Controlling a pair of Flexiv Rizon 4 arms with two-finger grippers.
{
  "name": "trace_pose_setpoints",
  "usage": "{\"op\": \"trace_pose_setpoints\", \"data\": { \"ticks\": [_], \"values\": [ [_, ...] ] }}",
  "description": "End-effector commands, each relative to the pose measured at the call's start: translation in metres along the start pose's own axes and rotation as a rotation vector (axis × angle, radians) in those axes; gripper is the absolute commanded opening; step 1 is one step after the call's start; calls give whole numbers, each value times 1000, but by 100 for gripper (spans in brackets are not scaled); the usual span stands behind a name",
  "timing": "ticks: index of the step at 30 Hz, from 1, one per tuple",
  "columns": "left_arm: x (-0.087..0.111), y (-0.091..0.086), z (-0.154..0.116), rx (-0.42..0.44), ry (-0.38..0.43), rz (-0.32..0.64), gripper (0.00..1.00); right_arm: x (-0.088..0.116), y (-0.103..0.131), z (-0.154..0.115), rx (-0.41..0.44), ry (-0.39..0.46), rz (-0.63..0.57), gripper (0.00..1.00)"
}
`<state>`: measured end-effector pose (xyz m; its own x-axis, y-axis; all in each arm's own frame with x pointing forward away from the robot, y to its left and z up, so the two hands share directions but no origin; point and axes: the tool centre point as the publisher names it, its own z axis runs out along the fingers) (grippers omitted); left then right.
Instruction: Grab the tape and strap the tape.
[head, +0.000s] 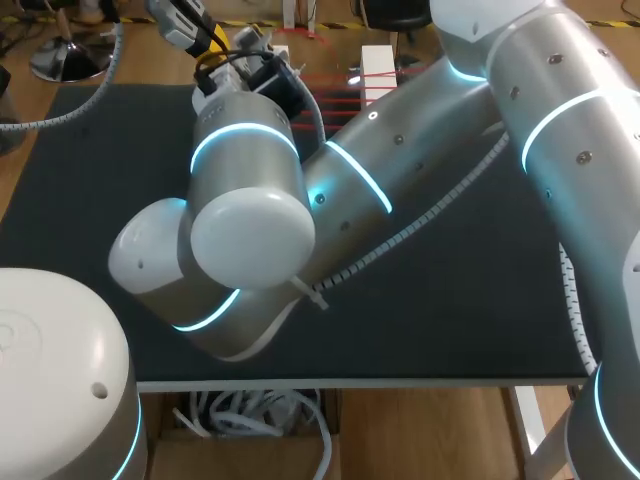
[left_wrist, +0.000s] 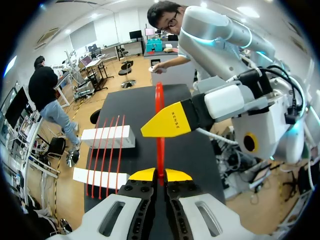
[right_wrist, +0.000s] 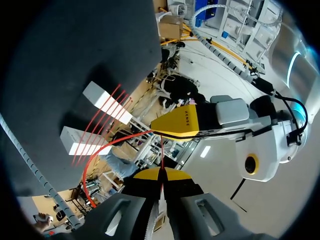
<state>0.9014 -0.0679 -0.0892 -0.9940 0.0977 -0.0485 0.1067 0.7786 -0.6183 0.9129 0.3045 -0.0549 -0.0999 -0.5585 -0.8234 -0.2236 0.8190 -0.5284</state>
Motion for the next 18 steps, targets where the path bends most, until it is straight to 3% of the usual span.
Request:
{"op": "trace_pose_setpoints", "data": {
  "ticks": [1,18],
  "values": [
    [0,-1,-1,-4,2,-1,0,2,0,1,-6,-3,-3,0],
    [0,-1,-1,-4,2,-1,0,3,1,4,-20,-11,18,0]
  ]
}}
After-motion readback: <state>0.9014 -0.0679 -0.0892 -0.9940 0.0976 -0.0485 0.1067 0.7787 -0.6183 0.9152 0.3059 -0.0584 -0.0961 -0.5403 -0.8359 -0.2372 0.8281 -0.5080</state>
